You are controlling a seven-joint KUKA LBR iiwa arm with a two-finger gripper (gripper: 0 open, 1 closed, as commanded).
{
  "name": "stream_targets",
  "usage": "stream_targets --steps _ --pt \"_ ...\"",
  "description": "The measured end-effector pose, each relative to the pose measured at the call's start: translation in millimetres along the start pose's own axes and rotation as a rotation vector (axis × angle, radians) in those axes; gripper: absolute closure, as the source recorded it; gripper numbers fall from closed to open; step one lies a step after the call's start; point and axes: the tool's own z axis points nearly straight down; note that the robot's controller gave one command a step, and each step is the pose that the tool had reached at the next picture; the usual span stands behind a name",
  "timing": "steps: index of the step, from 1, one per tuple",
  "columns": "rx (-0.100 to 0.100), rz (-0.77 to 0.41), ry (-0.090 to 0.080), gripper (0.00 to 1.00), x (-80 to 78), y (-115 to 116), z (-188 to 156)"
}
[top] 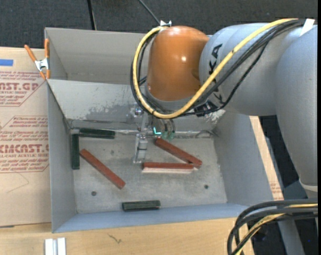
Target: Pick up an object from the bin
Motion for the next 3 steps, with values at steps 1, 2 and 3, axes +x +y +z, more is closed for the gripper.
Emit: stream_targets --steps 1,2,3 --pt "-0.001 0.001 -0.008 0.0 -1.8 -1 -4" --pt "-0.002 -0.008 -0.012 0.0 12.6 30 63" --pt "0.001 0.049 -0.002 0.0 18.7 43 90"
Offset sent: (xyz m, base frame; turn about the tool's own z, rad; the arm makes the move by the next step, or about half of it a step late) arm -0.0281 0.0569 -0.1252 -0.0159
